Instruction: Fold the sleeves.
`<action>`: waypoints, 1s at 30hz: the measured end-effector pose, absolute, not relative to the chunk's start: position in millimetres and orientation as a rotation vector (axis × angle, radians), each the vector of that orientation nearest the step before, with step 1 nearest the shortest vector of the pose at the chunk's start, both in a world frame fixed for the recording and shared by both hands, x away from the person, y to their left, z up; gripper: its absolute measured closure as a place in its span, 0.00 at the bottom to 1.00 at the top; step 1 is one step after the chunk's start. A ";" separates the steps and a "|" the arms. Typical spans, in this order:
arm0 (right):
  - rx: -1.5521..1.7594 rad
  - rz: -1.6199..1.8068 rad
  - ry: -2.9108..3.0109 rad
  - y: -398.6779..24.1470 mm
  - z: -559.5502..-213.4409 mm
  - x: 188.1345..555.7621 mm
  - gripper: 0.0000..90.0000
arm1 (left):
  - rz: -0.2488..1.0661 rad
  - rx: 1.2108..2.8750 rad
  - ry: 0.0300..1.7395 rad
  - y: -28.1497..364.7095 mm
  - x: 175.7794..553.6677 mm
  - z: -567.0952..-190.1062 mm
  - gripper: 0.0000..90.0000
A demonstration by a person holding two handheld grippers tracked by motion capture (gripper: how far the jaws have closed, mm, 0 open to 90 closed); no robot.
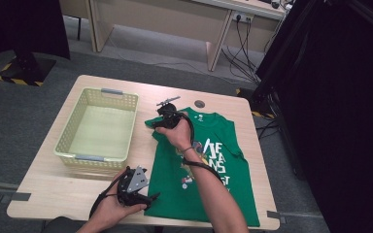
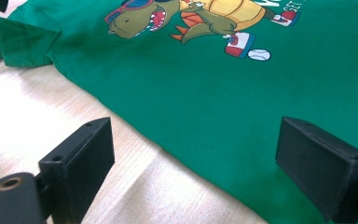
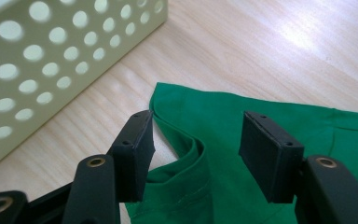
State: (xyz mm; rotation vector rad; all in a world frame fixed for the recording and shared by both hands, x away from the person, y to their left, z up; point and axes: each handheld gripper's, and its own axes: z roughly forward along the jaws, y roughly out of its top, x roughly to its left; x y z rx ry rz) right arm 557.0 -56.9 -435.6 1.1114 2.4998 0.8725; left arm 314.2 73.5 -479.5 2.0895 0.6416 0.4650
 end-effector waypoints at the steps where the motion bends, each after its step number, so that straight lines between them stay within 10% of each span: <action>1: 1.118 0.864 2.504 -56.0 -438.1 557.5 0.50 | 0.465 2.090 0.642 73.3 314.2 -479.6 0.12; 30: 1.091 0.829 2.535 -47.3 -448.7 559.5 0.80 | 0.465 2.090 0.637 72.8 313.9 -479.7 0.12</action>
